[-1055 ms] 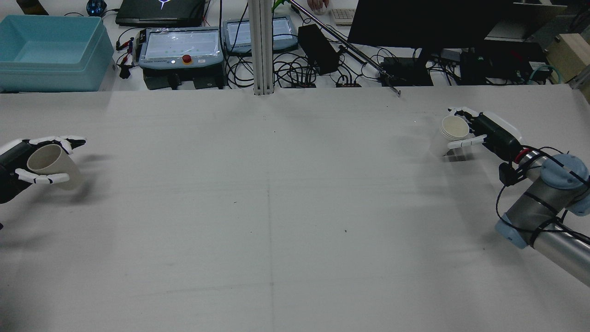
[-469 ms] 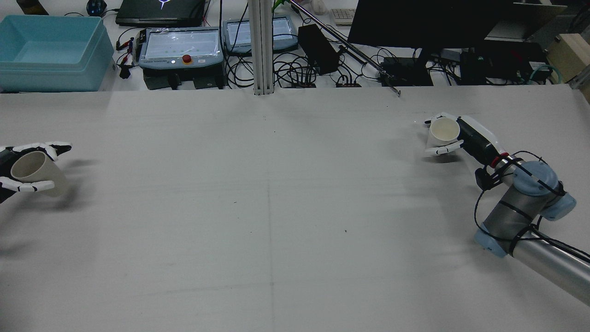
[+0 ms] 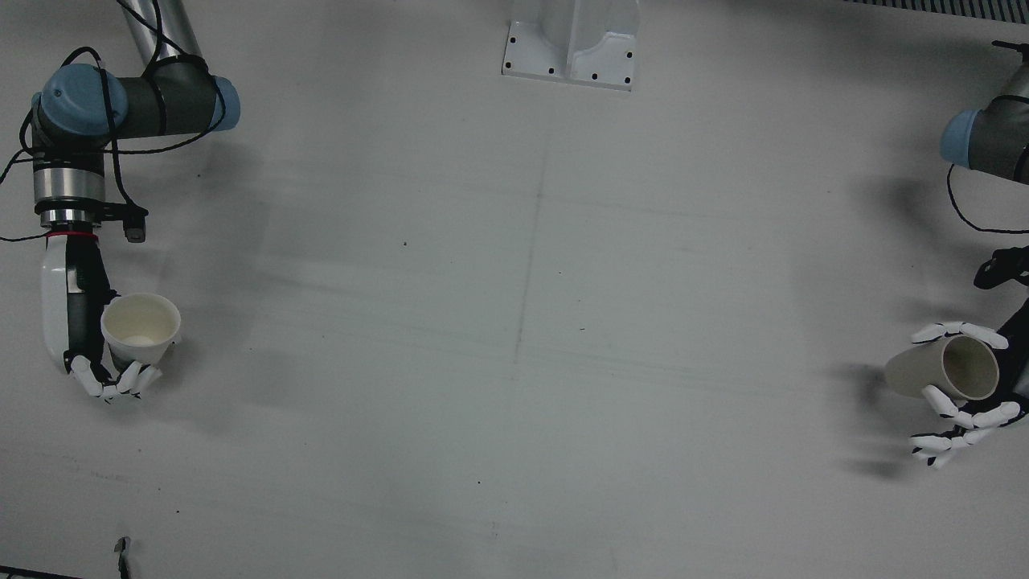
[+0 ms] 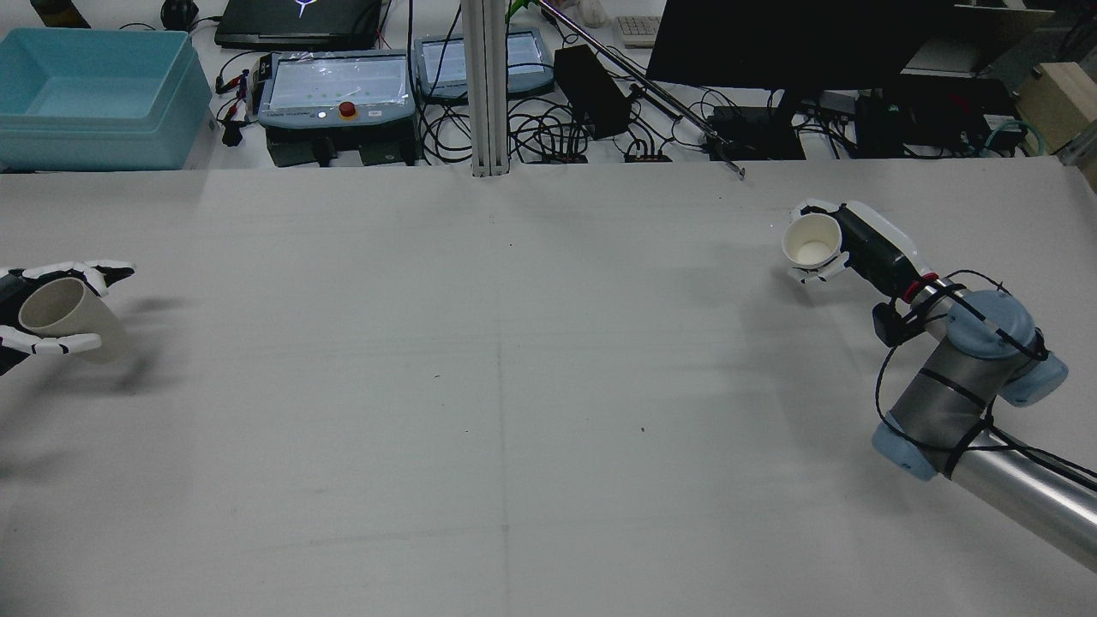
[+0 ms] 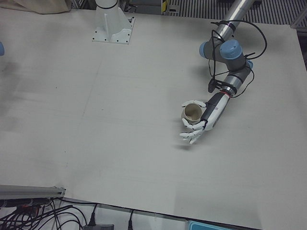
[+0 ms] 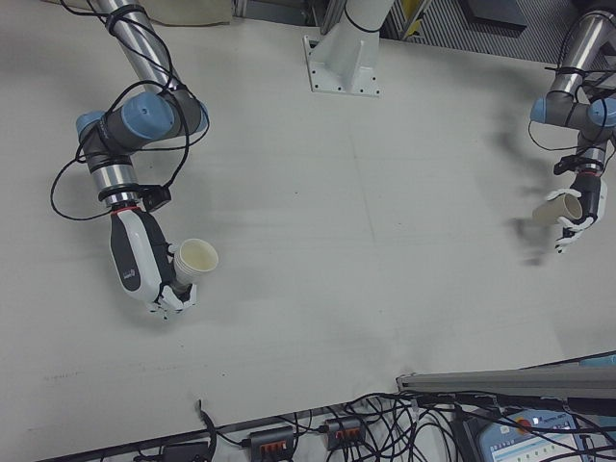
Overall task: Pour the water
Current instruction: 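Wrap the right hand around the white cup and lift it, then raise both cups, bringing the left-held cup toward the table center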
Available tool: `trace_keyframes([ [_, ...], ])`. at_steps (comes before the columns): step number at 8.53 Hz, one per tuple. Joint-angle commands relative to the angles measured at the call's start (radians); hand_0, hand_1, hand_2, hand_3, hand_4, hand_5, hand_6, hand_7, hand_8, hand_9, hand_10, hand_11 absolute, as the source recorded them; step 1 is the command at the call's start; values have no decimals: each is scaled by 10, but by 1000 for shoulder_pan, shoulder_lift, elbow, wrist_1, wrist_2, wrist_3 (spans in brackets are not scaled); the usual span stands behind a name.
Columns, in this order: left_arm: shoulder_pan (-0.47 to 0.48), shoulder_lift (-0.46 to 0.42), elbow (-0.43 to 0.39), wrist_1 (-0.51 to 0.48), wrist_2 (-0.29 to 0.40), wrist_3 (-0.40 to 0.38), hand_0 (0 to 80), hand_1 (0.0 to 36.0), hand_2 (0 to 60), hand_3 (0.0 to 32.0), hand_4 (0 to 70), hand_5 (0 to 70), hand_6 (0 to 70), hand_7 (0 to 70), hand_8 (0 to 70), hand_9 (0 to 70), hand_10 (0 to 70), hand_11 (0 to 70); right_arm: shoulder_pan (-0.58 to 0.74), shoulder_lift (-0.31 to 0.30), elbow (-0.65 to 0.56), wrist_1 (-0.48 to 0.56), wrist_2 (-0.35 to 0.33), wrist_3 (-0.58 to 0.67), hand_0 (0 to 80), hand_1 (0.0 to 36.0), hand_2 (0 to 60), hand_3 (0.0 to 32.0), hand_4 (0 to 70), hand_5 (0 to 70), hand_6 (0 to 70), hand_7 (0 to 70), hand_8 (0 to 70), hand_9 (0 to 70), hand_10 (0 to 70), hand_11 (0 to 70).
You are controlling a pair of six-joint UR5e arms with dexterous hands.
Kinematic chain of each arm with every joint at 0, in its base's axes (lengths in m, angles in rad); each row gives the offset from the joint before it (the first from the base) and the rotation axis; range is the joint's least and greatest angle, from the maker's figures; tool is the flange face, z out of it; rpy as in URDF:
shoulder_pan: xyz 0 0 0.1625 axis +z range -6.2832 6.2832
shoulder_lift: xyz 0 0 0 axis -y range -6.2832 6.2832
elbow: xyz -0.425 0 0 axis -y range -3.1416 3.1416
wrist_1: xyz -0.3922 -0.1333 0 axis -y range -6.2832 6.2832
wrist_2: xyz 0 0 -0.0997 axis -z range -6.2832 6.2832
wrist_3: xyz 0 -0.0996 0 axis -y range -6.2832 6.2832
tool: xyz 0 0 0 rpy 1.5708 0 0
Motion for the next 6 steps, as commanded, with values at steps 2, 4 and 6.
trace_keyframes([
  [2, 0, -7, -168, 156, 14, 6, 619, 358, 600, 0, 652, 700, 218, 264, 173, 154, 43, 82, 116, -79, 233, -118, -49, 17, 800, 360, 504, 0, 232, 700, 504, 700, 582, 700, 426, 630],
  [4, 7, -92, -268, 325, 49, 18, 621, 360, 600, 0, 661, 700, 226, 269, 174, 153, 43, 82, 259, -55, 341, -208, -185, 37, 800, 360, 527, 0, 228, 700, 490, 700, 564, 700, 411, 608],
  [6, 46, -340, -267, 526, 146, 93, 625, 360, 600, 0, 681, 700, 247, 288, 175, 157, 47, 88, 334, -15, 432, -261, -216, 55, 800, 360, 535, 0, 261, 700, 518, 700, 559, 700, 399, 591],
])
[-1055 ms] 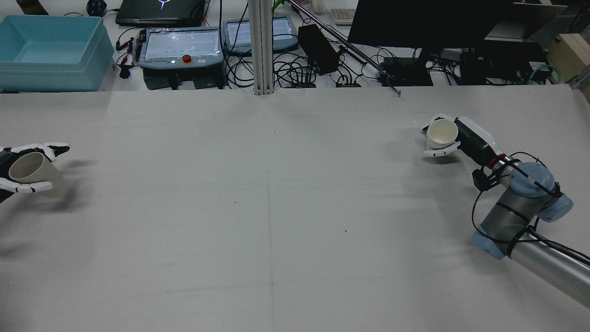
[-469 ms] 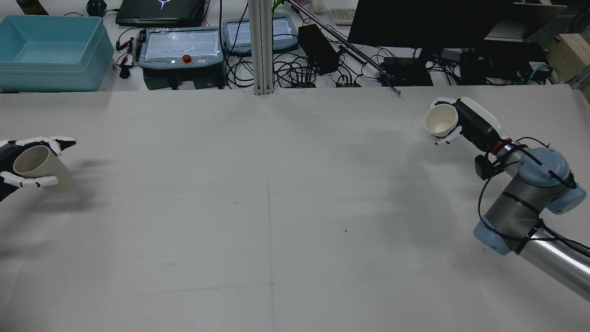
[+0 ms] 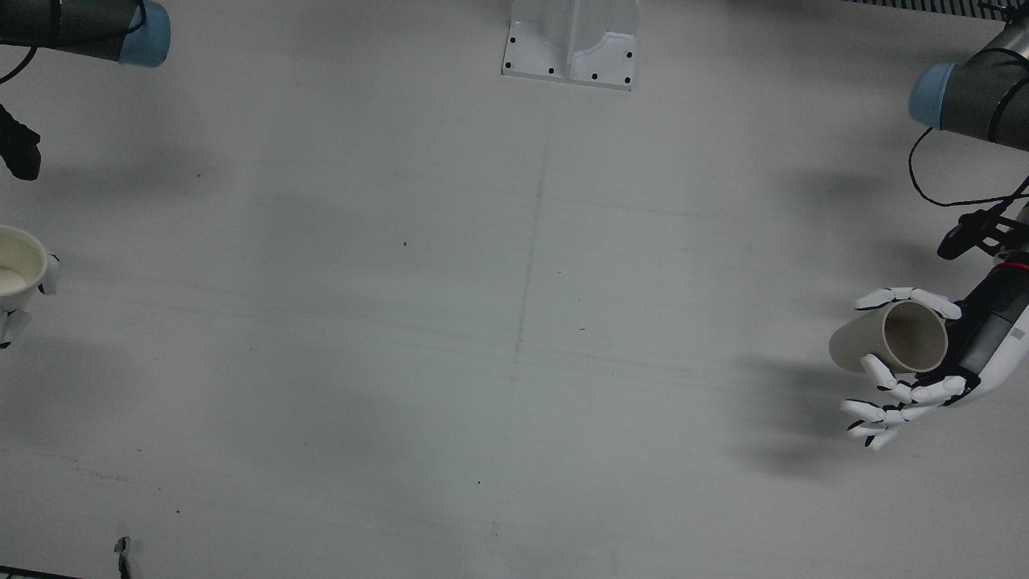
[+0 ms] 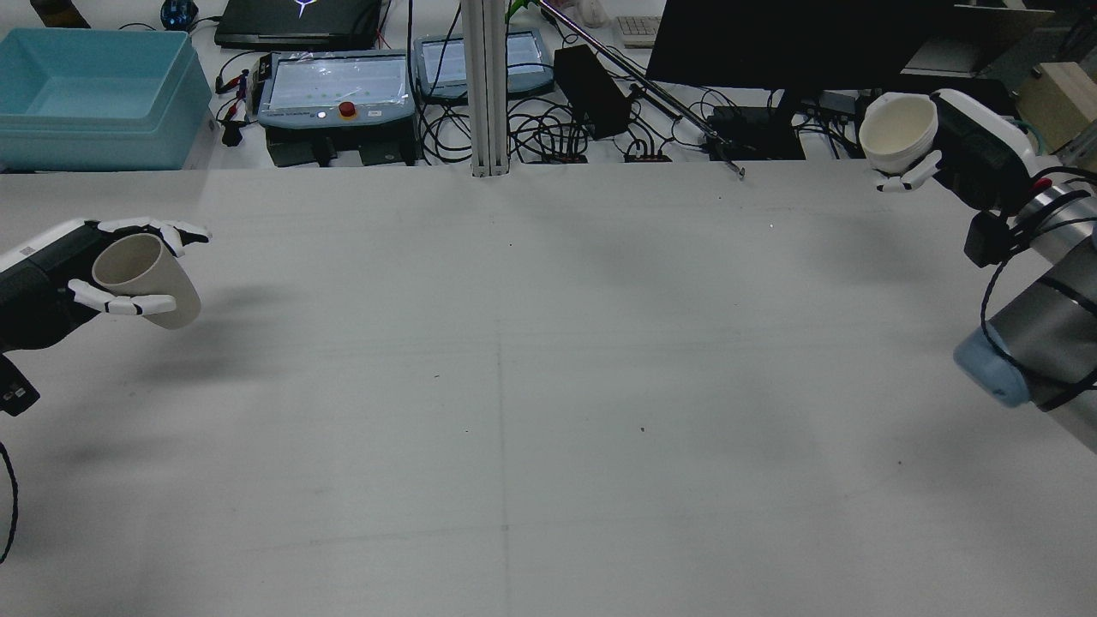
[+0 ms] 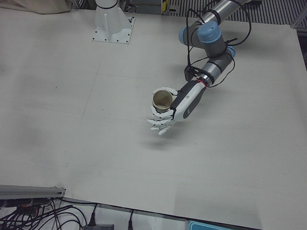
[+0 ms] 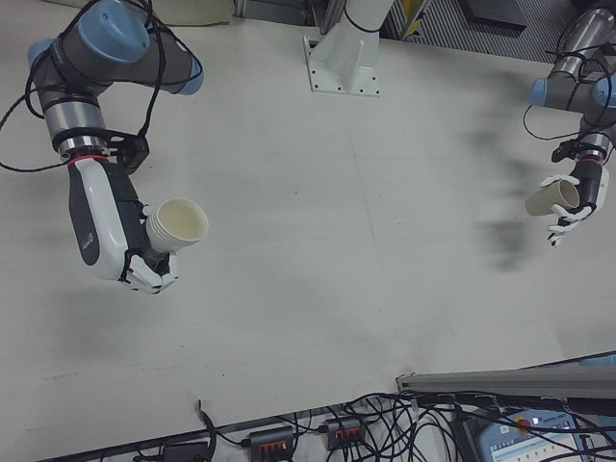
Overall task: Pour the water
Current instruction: 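Raise both cups, bringing the left-held cup toward the table center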
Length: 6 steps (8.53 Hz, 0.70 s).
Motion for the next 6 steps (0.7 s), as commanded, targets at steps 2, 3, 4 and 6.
trace_keyframes([
  [2, 191, -435, 27, 354, 83, 105, 624, 360, 600, 0, 671, 700, 237, 276, 172, 150, 44, 85, 112, 160, 188, -202, -51, 7, 800, 360, 596, 0, 284, 700, 544, 700, 563, 700, 402, 597],
  [3, 237, -531, 90, 367, 82, 131, 617, 360, 600, 0, 680, 700, 243, 277, 175, 153, 46, 87, 112, 261, 189, -259, -51, -54, 800, 360, 600, 0, 296, 700, 560, 700, 573, 700, 386, 573],
  [4, 267, -642, 173, 391, 82, 157, 616, 360, 600, 0, 687, 700, 247, 279, 177, 154, 47, 89, 86, 367, 185, -295, -42, -154, 800, 360, 600, 0, 298, 700, 572, 700, 596, 700, 381, 564],
  [6, 302, -712, 256, 387, 74, 161, 611, 360, 600, 0, 696, 700, 255, 286, 179, 156, 47, 88, -74, 542, 185, -410, 19, -322, 800, 360, 600, 0, 342, 700, 617, 700, 604, 700, 402, 590],
])
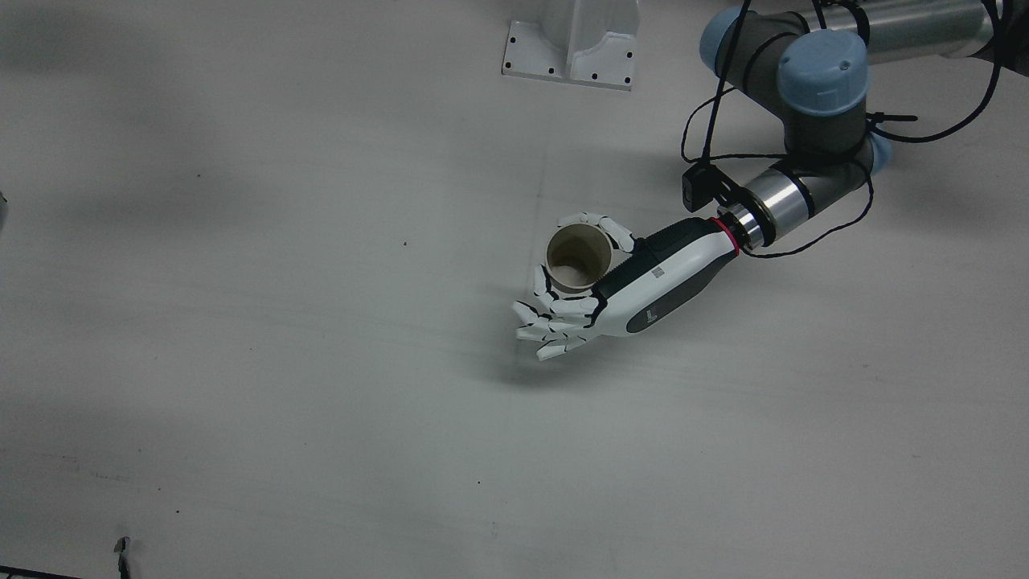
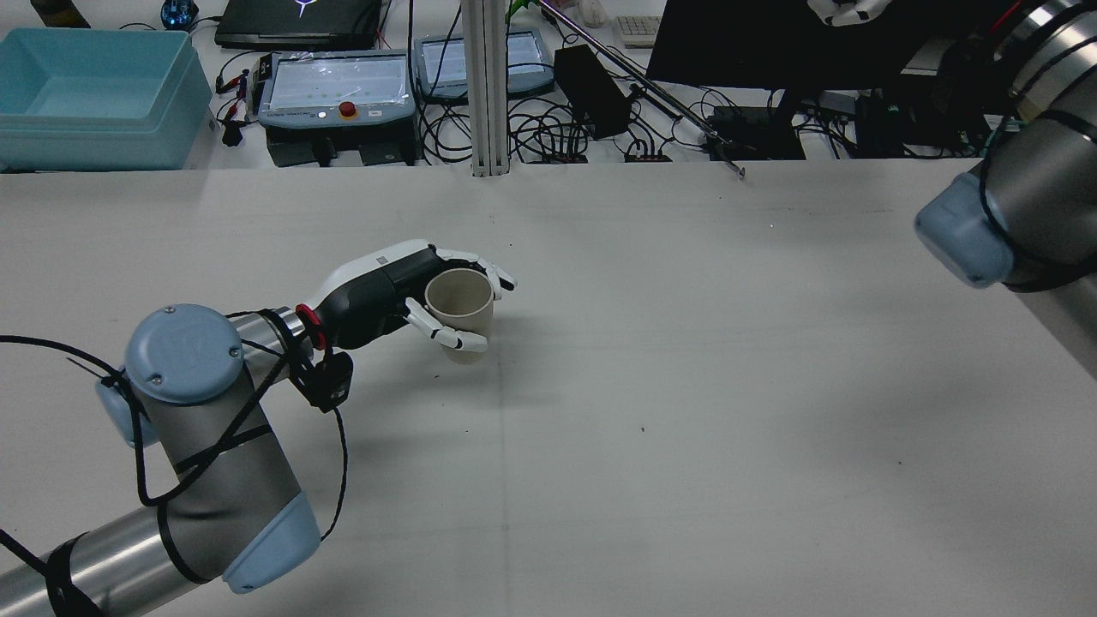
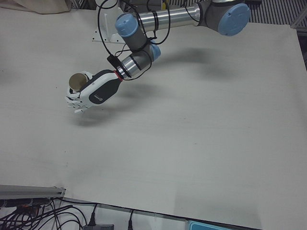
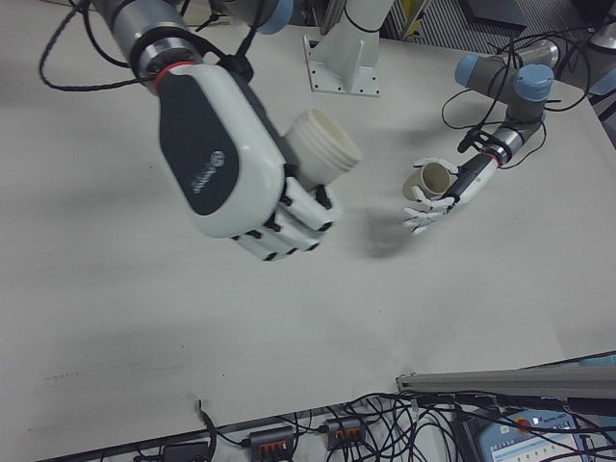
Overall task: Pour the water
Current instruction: 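Tilt the right-held cup over the left-held cup to pour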
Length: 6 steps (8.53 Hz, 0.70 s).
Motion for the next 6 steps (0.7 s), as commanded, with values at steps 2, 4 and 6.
trace_keyframes([
  [2, 25, -117, 102, 13, -6, 9, 612, 360, 600, 0, 700, 700, 257, 287, 180, 158, 49, 90, -322, 211, 0, -138, 119, -341, 800, 360, 600, 0, 343, 700, 615, 700, 594, 700, 409, 601],
  [4, -15, -119, 92, 13, -5, 1, 609, 359, 600, 0, 700, 700, 257, 286, 180, 159, 48, 88, -428, 182, -3, -141, 173, -432, 800, 360, 600, 0, 340, 700, 608, 700, 581, 691, 405, 596],
  [6, -42, -116, 87, 16, -2, -28, 611, 359, 600, 0, 699, 700, 256, 287, 180, 158, 46, 86, -439, 142, -3, -142, 182, -445, 800, 360, 600, 0, 335, 700, 598, 700, 569, 685, 410, 604],
])
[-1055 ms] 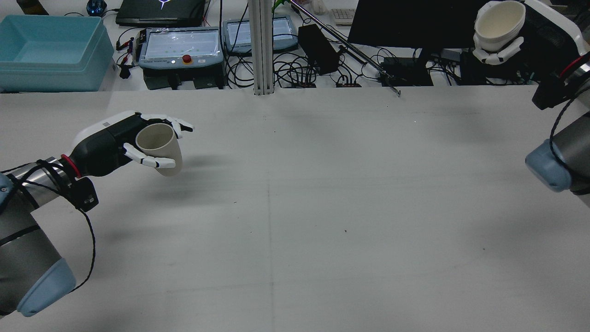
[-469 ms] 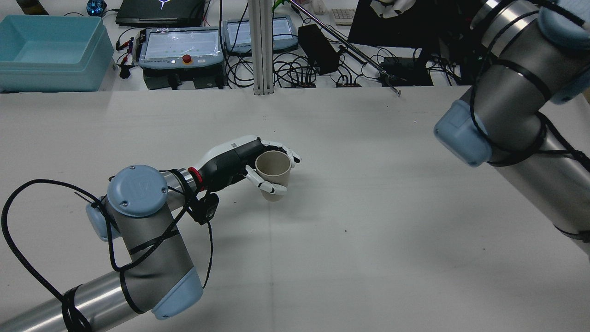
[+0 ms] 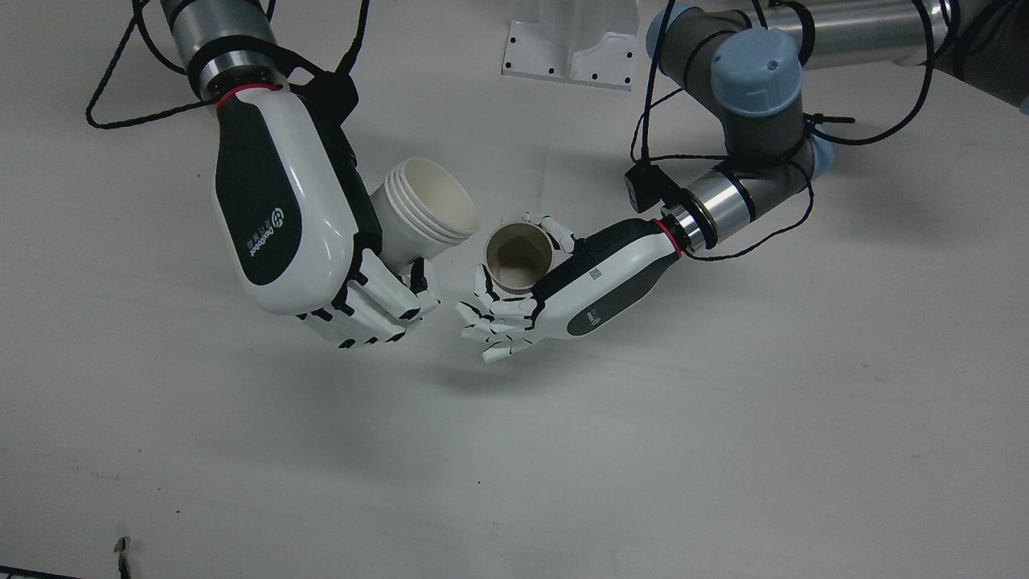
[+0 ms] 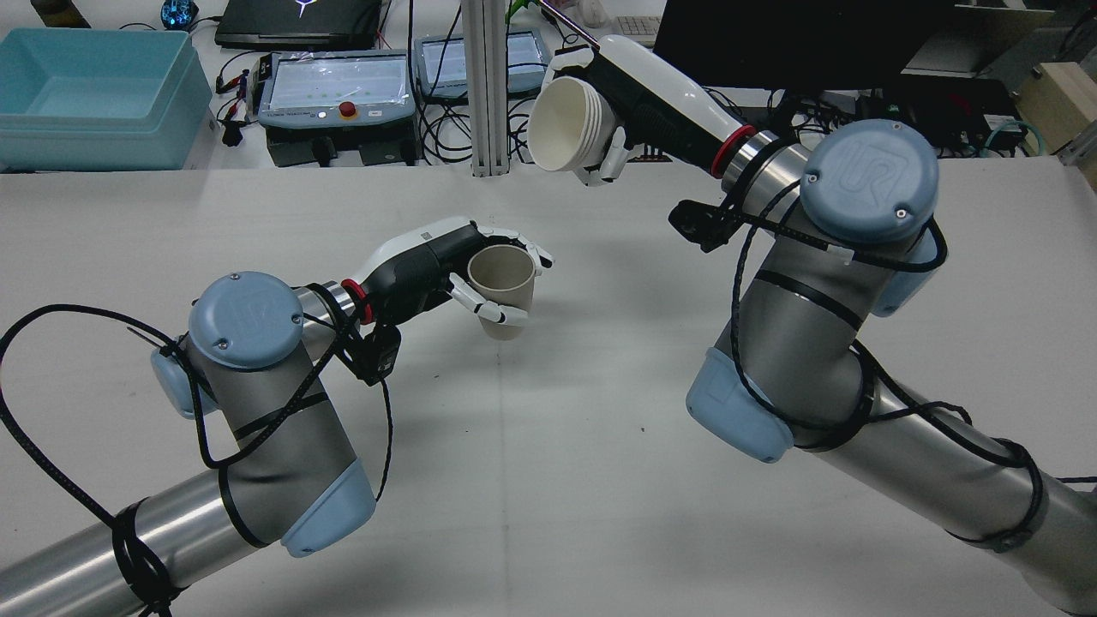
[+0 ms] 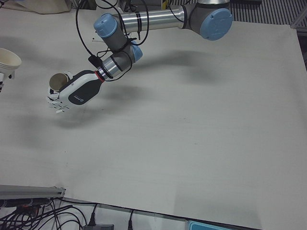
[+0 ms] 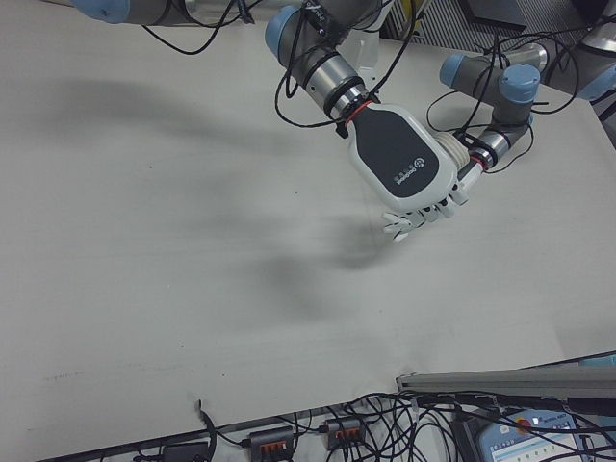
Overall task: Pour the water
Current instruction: 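Tilt the right-held cup over the left-held cup to pour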
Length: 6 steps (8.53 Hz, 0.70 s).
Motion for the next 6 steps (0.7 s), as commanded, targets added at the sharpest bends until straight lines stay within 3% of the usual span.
trace_keyframes([
  [1, -44, 1, -25, 6, 5, -25, 613, 359, 600, 0, 696, 700, 254, 285, 178, 156, 45, 84, -30, -62, 7, -2, 17, -35, 800, 360, 600, 0, 331, 700, 593, 700, 563, 681, 408, 602],
  [2, -49, 15, -41, 6, 5, -40, 615, 359, 600, 0, 694, 700, 254, 286, 178, 157, 44, 83, 39, -70, 16, 6, 17, 6, 800, 360, 600, 0, 333, 700, 592, 700, 559, 680, 409, 603],
  [3, -51, 129, -53, -81, -5, -120, 616, 356, 600, 0, 692, 700, 254, 286, 179, 157, 44, 83, 94, -119, 17, 53, 23, 212, 800, 360, 600, 0, 313, 700, 574, 700, 547, 679, 420, 621],
  [4, -57, 287, -125, -144, -27, -169, 615, 340, 600, 0, 674, 700, 248, 279, 179, 157, 46, 85, 155, -216, 8, 196, 36, 393, 800, 360, 600, 0, 284, 700, 562, 700, 557, 700, 445, 658],
  [5, -115, 452, -185, -222, -35, -194, 619, 335, 600, 0, 640, 700, 231, 262, 176, 154, 45, 84, 234, -295, 4, 255, 37, 550, 800, 360, 596, 0, 268, 700, 554, 700, 582, 700, 468, 689],
  [6, -209, 598, -185, -360, -32, -209, 621, 340, 600, 0, 633, 700, 227, 262, 175, 155, 46, 85, 324, -387, 4, 277, 36, 676, 800, 360, 593, 0, 273, 700, 567, 700, 607, 700, 473, 695],
])
